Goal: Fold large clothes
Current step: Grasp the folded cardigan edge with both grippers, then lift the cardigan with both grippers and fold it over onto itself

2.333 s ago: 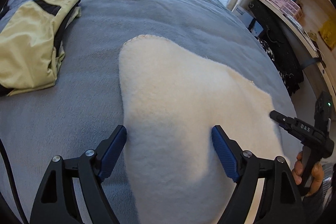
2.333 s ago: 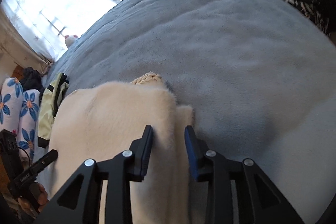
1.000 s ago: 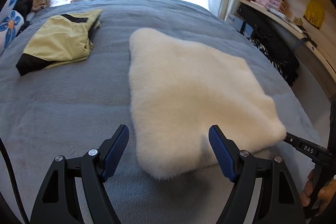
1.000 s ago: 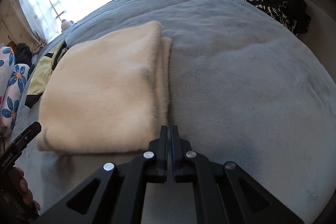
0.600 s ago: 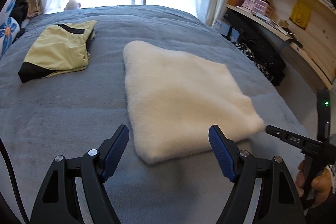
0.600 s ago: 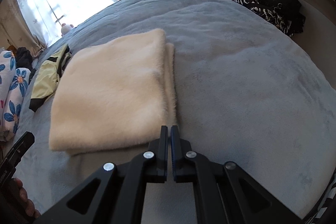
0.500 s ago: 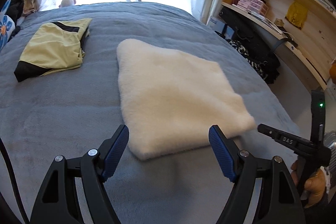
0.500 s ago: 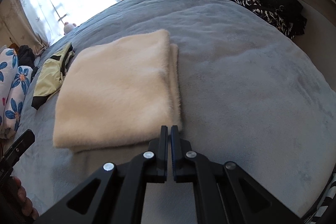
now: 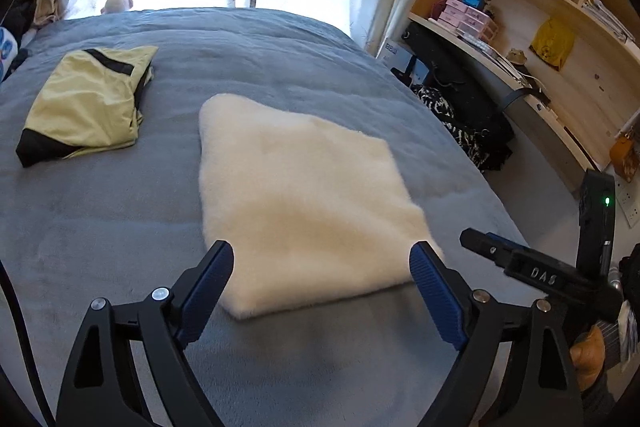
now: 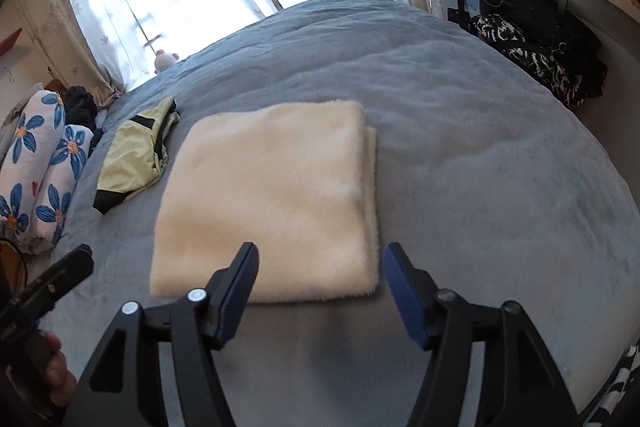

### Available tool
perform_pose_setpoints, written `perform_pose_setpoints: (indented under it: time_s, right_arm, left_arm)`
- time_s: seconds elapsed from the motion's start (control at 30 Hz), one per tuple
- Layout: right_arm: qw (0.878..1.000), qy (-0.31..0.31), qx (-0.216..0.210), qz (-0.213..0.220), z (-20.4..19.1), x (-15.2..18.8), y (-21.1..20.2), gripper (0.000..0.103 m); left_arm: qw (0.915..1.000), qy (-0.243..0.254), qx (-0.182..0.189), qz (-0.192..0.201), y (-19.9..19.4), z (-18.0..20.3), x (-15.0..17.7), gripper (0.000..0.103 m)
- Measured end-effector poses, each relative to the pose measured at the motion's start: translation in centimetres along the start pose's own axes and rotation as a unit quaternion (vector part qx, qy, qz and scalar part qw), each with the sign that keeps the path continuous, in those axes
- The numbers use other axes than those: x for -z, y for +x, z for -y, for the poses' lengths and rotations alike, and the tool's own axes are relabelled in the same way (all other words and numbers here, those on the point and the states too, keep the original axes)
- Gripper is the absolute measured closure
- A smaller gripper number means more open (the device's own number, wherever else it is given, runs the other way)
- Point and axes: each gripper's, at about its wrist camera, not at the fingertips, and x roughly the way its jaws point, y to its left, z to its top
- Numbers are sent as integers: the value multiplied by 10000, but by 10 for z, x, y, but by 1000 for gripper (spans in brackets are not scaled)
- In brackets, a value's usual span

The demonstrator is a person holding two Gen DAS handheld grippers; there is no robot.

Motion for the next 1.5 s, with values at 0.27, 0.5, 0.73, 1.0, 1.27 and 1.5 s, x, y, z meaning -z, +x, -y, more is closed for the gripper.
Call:
perform_pose_setpoints:
  time_s: [0.27, 0.5, 0.73, 1.0, 1.27, 1.5]
  right_arm:
    - [9984, 150, -471, -281, 15, -28, 15, 16]
    - [9932, 173, -671, -940, 32, -29, 61, 15]
    - [9858, 519, -791, -1384, 57, -31, 102, 13]
    - [9726, 1004, -1247, -1688, 79, -38, 140, 13]
    - [9538, 1022, -1955, -2041, 73, -47, 184, 13]
    - [9429, 752, -2353, -2234, 59, -54, 224, 9]
  left_arm:
    - [9957, -245, 134, -886, 41, -25, -18, 1]
    - [9879, -796, 92, -1324, 86, -71, -21, 1]
    - [9773, -1507, 193, -1474, 121, -116, -21, 1]
    - [9688, -1889, 582, -1491, 152, -131, -20, 1]
    - [9698, -1791, 674, -1515, 173, -120, -26, 1]
    - [9720, -1619, 677, -1564, 186, -114, -33, 1]
